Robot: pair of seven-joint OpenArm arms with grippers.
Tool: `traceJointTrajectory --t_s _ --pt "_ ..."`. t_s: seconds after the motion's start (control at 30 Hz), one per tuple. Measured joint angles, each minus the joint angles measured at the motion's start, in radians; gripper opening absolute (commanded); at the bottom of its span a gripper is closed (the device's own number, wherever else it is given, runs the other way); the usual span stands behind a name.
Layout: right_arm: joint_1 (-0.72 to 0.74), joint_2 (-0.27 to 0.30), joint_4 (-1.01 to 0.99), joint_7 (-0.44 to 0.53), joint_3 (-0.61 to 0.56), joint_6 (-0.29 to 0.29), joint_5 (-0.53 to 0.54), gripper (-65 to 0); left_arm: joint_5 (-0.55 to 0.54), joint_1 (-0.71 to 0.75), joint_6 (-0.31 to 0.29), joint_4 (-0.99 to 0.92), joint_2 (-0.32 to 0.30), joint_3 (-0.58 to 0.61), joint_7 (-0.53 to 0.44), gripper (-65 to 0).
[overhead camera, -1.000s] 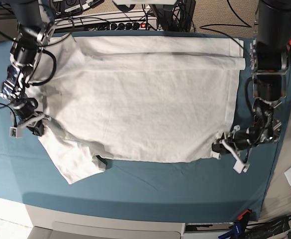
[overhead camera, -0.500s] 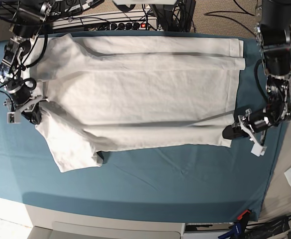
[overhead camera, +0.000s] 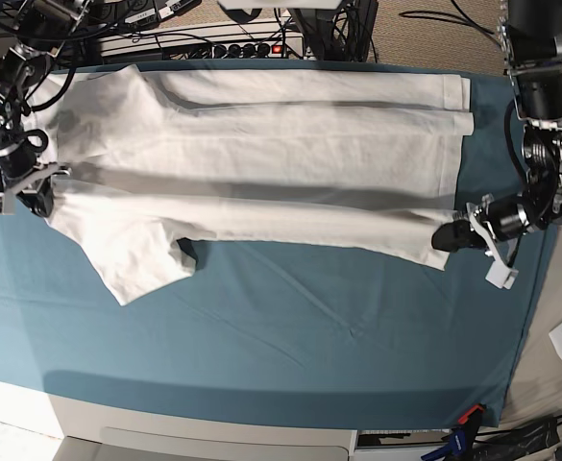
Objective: Fold the T-shirt properly
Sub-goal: 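Lift the grasped edge and fold it toward the first fold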
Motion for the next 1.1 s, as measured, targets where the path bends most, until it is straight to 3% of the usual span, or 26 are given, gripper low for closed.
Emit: traceJointTrajectory --t_s 0.13,0.5,0.63,0.93,1.1 --pt "-0.045 0.000 0.001 -0.002 0.026 -0.001 0.047 -65.0 0.000 0.043 0.000 0.069 -0.001 0.000 0.013 -65.0" --pt "-0.089 0.000 0.001 -0.013 0.034 -0.002 0.049 -65.0 0.000 0.209 0.000 0.301 -0.001 -0.002 0.043 -65.0" --pt "-0.089 0.000 0.001 -0.074 0.034 -0.003 0.099 -65.0 0.000 0.258 0.000 0.325 -0.001 -0.004 0.047 -65.0" --pt "-0.089 0.005 0.001 -0.096 0.034 -0.001 0.097 -65.0 -0.001 0.273 -0.001 0.332 0.002 -0.151 0.048 -65.0" --pt "-0.089 0.018 0.001 -0.116 0.033 0.002 0.098 -65.0 -0.007 0.274 -0.005 0.332 0.006 -0.174 0.050 -65.0"
